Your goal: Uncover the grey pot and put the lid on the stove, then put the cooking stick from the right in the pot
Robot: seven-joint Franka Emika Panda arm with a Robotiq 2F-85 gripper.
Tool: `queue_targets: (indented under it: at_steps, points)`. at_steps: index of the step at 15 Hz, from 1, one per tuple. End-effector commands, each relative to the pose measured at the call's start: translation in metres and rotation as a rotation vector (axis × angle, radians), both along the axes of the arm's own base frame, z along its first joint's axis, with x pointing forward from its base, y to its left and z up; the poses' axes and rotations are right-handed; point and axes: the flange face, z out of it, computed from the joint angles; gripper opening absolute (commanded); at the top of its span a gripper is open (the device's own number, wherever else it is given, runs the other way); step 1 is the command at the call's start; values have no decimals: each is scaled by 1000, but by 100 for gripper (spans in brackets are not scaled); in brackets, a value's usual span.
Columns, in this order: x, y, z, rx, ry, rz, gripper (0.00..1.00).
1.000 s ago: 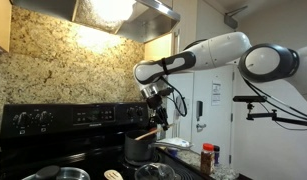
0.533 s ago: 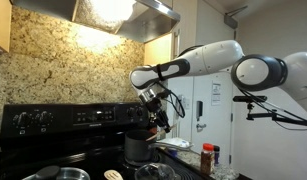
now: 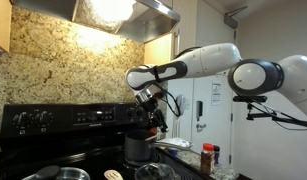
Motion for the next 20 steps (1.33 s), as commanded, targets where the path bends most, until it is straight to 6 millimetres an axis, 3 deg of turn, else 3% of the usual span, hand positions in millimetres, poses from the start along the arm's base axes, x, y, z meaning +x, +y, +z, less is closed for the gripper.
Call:
queue_targets:
  at_steps: [1, 4, 11, 14, 20]
  points:
    - [3, 3, 13, 0, -7, 36, 77]
    - [3, 2, 29, 16, -57, 12, 98]
    - [-26, -11, 110, 62, -301, -180, 100]
    - [-49, -17, 119, 56, -322, -202, 100]
    - [-116, -24, 115, -42, -246, -298, 100]
